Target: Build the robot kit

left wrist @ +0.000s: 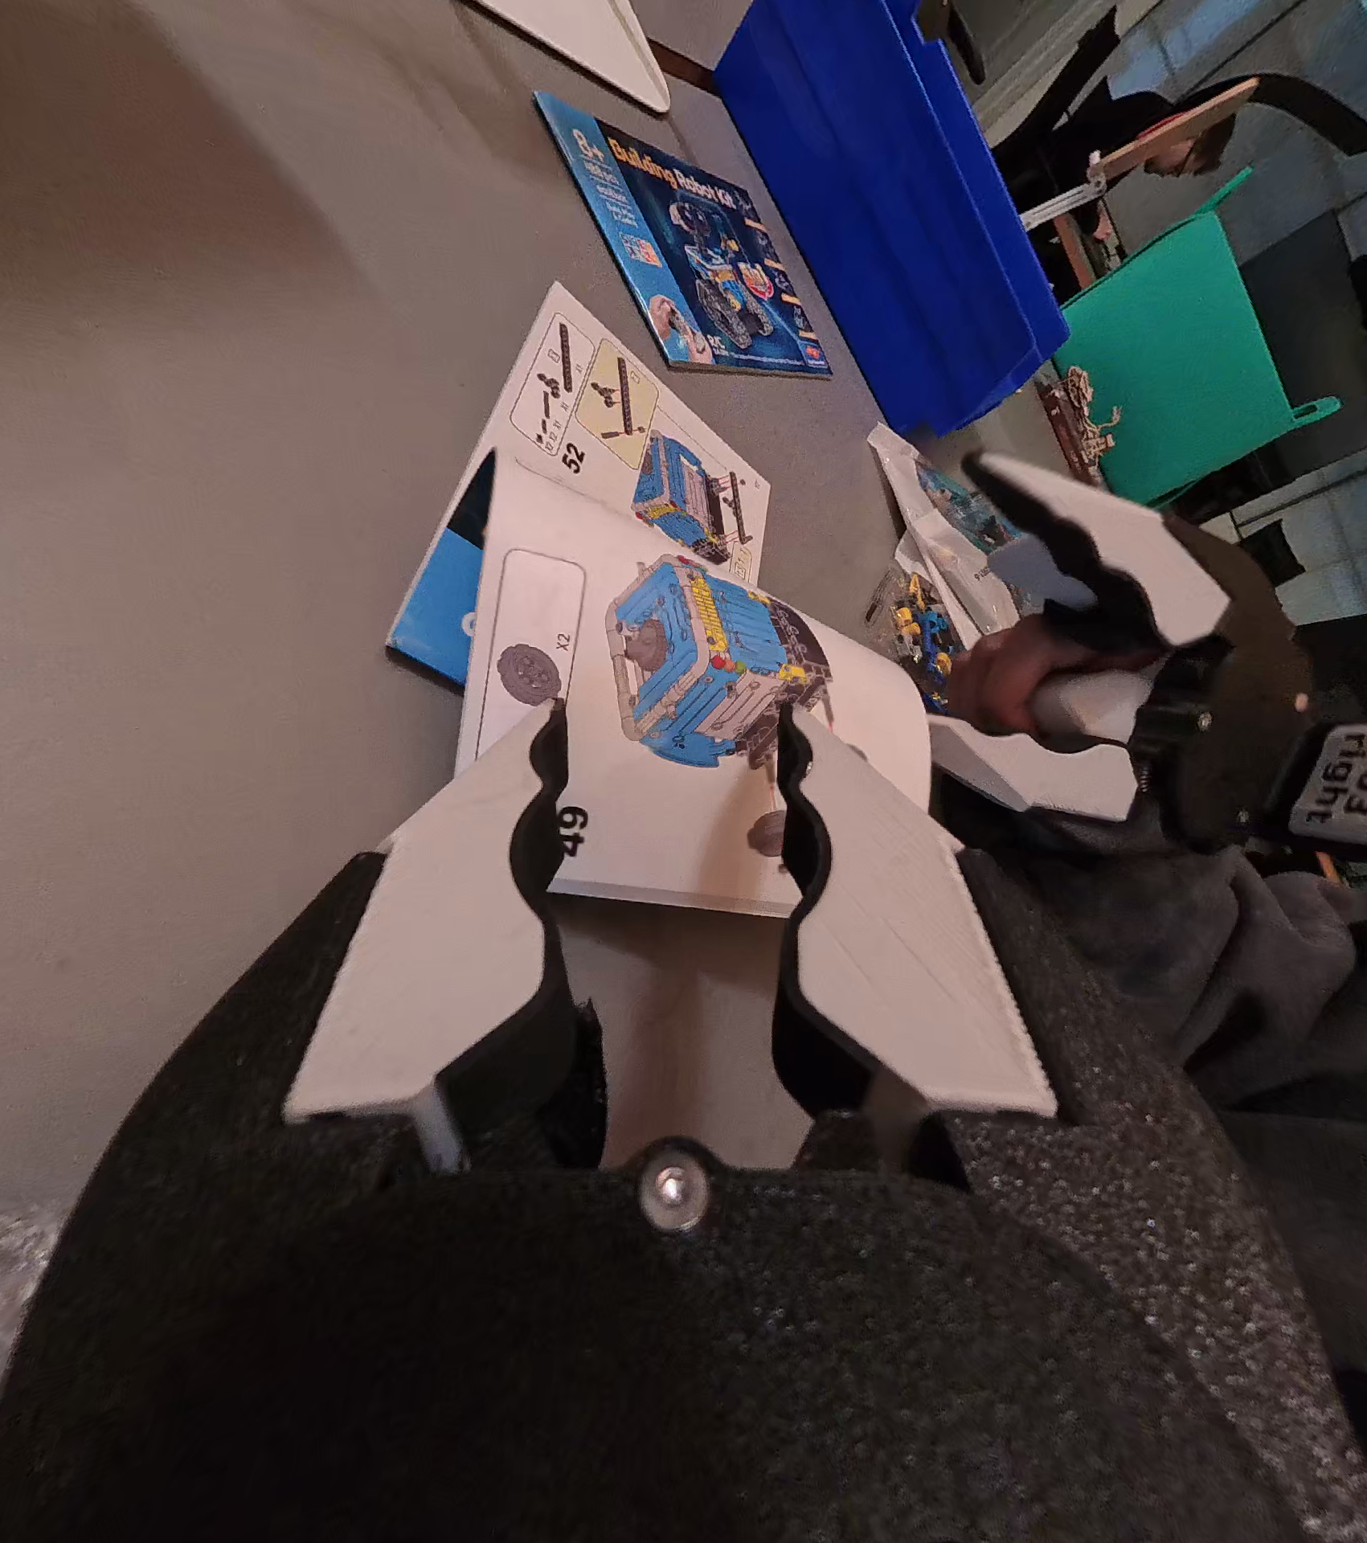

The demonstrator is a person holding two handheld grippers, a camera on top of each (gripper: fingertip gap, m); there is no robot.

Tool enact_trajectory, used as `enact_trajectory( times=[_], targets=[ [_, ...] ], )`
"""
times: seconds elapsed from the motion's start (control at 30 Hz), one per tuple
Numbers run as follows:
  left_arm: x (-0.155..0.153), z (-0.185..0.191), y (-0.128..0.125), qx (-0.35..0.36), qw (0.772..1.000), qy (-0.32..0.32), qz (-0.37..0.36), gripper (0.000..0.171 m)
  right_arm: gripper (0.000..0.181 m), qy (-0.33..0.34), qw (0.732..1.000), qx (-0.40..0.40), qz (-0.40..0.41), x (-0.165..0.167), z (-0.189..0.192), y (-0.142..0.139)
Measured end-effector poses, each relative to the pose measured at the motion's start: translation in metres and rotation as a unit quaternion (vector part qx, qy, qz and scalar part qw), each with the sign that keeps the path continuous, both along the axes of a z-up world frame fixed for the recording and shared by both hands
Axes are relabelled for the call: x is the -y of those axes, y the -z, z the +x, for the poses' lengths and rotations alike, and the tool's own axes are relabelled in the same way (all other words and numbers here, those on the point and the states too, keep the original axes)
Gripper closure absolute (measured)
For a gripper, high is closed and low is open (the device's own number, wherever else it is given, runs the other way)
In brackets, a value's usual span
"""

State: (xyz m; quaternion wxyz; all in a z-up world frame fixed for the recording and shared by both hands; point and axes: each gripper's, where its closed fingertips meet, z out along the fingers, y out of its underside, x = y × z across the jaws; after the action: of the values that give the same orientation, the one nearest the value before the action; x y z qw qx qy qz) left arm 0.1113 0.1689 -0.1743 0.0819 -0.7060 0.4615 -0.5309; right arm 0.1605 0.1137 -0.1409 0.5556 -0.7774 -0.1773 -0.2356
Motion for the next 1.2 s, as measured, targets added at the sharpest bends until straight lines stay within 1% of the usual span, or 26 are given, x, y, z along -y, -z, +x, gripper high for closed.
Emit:
enact_trajectory(
  times=[0.03,0.13,0.2,0.27,0.37,0.43,0.5,0.53,0.6,0.63,0.7,0.73,0.77,0.8,0.83,0.87,0.9,0.97,1.03,1.07,1.1,1.13,1.17,1.2],
  targets=[
    [-0.001,-0.001,-0.001,0.0,1.0,-0.002,0.002,0.122,0.122,-0.006,1.0,0.007,-0.004,-0.001,-0.004,0.002],
    [-0.005,-0.006,-0.003,0.003,1.0,-0.012,0.023,0.122,0.136,-0.036,0.998,-0.025,-0.043,-0.004,-0.019,0.02],
    [-0.009,-0.013,-0.006,0.003,0.999,-0.021,0.044,0.122,0.152,-0.058,0.996,-0.041,-0.06,-0.005,-0.029,0.028],
    [-0.014,-0.023,-0.011,0.009,0.997,-0.038,0.068,0.121,0.166,-0.057,0.996,-0.033,-0.063,-0.005,-0.03,0.03],
    [-0.027,-0.041,-0.022,0.019,0.991,-0.084,0.104,0.115,0.172,-0.047,0.997,-0.023,-0.058,-0.005,-0.027,0.028],
    [-0.032,-0.052,-0.029,0.031,0.988,-0.111,0.103,0.112,0.174,-0.045,0.997,-0.029,-0.052,-0.005,-0.025,0.026],
    [-0.027,-0.057,-0.036,0.048,0.99,-0.116,0.062,0.112,0.175,-0.047,0.997,-0.032,-0.045,-0.004,-0.025,0.023],
    [-0.02,-0.057,-0.039,0.061,0.992,-0.106,0.028,0.112,0.176,-0.047,0.998,-0.031,-0.041,-0.004,-0.025,0.021],
    [0.0,-0.055,-0.049,0.093,0.992,-0.072,-0.054,0.112,0.176,-0.054,0.997,-0.027,-0.037,-0.004,-0.029,0.019],
    [0.007,-0.055,-0.056,0.113,0.987,-0.058,-0.095,0.112,0.176,-0.061,0.997,-0.023,-0.035,-0.004,-0.031,0.019],
    [0.012,-0.053,-0.066,0.145,0.976,-0.05,-0.156,0.112,0.176,-0.075,0.996,-0.013,-0.035,-0.004,-0.038,0.019],
    [0.01,-0.053,-0.068,0.152,0.972,-0.055,-0.171,0.114,0.176,-0.077,0.996,-0.006,-0.034,-0.003,-0.039,0.019],
    [0.009,-0.053,-0.066,0.154,0.971,-0.057,-0.173,0.123,0.175,-0.078,0.996,-0.002,-0.035,-0.003,-0.04,0.02],
    [0.01,-0.053,-0.063,0.15,0.973,-0.056,-0.166,0.14,0.175,-0.081,0.996,-0.003,-0.039,-0.004,-0.042,0.021],
    [0.011,-0.053,-0.059,0.142,0.976,-0.054,-0.156,0.152,0.173,-0.084,0.995,-0.008,-0.044,-0.004,-0.043,0.023],
    [0.011,-0.053,-0.054,0.133,0.979,-0.056,-0.143,0.162,0.17,-0.092,0.994,-0.019,-0.051,-0.003,-0.046,0.025],
    [0.01,-0.054,-0.05,0.123,0.982,-0.058,-0.129,0.168,0.166,-0.106,0.992,-0.04,-0.059,-0.001,-0.051,0.027],
    [0.007,-0.056,-0.042,0.101,0.987,-0.063,-0.105,0.17,0.152,-0.139,0.98,-0.116,-0.085,0.002,-0.062,0.032],
    [0.005,-0.062,-0.036,0.078,0.992,-0.059,-0.084,0.171,0.135,-0.172,0.955,-0.213,-0.111,0.008,-0.071,0.032],
    [0.003,-0.067,-0.033,0.068,0.993,-0.057,-0.074,0.17,0.126,-0.181,0.941,-0.259,-0.12,0.011,-0.07,0.03],
    [0.0,-0.073,-0.03,0.057,0.995,-0.057,-0.064,0.17,0.123,-0.176,0.931,-0.296,-0.121,0.012,-0.061,0.027],
    [-0.004,-0.08,-0.027,0.045,0.996,-0.061,-0.055,0.17,0.119,-0.154,0.926,-0.324,-0.118,0.012,-0.045,0.026],
    [-0.01,-0.088,-0.023,0.031,0.996,-0.067,-0.047,0.17,0.119,-0.109,0.927,-0.34,-0.116,0.011,-0.021,0.03],
    [-0.016,-0.098,-0.019,0.014,0.996,-0.074,-0.04,0.169,0.12,-0.05,0.93,-0.346,-0.109,0.01,0.009,0.036]
  ],
)
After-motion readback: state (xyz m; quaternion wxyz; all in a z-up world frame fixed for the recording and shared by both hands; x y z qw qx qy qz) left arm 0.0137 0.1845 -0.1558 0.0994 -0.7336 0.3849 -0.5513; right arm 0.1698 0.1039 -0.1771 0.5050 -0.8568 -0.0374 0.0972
